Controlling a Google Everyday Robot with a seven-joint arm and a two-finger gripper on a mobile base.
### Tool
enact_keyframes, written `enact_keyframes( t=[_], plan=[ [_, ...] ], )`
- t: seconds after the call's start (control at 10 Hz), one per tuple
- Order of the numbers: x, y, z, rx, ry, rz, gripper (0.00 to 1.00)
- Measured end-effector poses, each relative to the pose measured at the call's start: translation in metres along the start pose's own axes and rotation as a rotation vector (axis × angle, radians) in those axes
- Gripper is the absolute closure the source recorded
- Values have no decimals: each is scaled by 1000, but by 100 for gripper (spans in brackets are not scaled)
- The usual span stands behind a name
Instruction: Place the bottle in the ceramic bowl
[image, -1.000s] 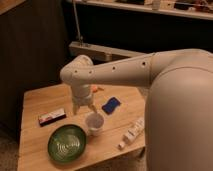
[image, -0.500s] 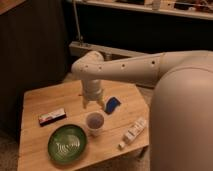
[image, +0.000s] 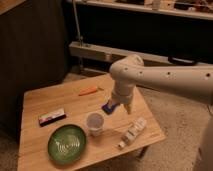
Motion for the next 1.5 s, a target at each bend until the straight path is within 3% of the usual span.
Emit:
enact_keyframes(
  t=[0.3,0.5,1.1,1.5],
  plan=[
    [-5,-77,5,7,-52,156,35],
    [-3,-103,15,31,-79,243,35],
    [-4,-109,19,42,-80,261,35],
    [-4,-121,57,55,-42,264,35]
  ],
)
